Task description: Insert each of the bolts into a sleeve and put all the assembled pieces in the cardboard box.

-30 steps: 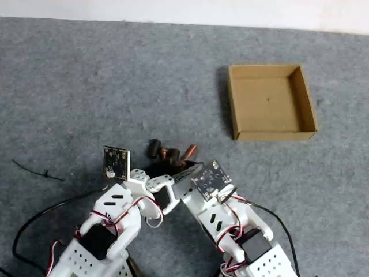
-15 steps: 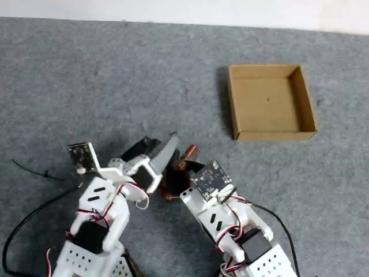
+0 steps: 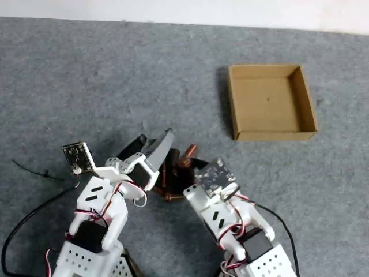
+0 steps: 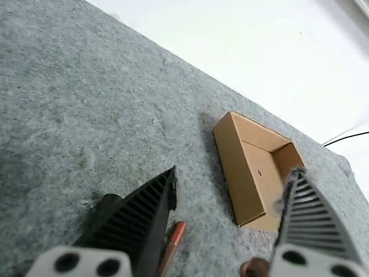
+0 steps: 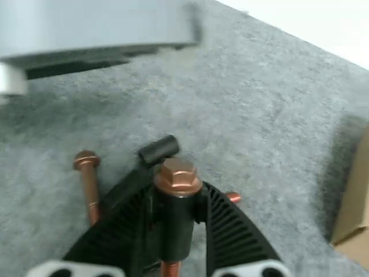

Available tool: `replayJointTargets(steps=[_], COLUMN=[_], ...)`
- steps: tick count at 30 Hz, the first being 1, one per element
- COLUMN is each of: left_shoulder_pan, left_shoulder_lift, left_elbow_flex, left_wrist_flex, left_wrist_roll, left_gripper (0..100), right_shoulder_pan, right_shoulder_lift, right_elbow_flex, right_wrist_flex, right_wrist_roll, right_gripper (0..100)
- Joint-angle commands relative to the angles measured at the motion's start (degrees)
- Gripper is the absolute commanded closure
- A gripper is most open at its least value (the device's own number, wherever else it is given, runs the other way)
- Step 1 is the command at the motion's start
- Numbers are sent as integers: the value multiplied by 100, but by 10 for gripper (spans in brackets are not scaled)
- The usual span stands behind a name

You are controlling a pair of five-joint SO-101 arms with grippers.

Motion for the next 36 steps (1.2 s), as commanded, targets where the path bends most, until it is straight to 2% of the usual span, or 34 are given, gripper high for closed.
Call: replayJointTargets(steps=[1, 14, 26, 31, 36], left_shoulder_pan=[-57, -40, -48, -66, -66], left_shoulder_lift=[-57, -48, -40, -31, -22], left_elbow_flex=[22, 84, 163, 163, 163], left_wrist_flex=[-123, -123, -114, -105, -97], left_wrist_roll=[26, 26, 26, 26, 44], left_gripper=[716, 716, 716, 716, 716], right_shoulder_pan=[312, 409, 1174, 1886, 2703], right_shoulder_lift=[-22, -22, 4, 40, 48], right_elbow_flex=[4, 101, 75, 31, -224], right_wrist_flex=[-470, -593, -954, -963, -1437], right_wrist_roll=[9, 9, 9, 0, 0], right_gripper=[994, 994, 994, 994, 994])
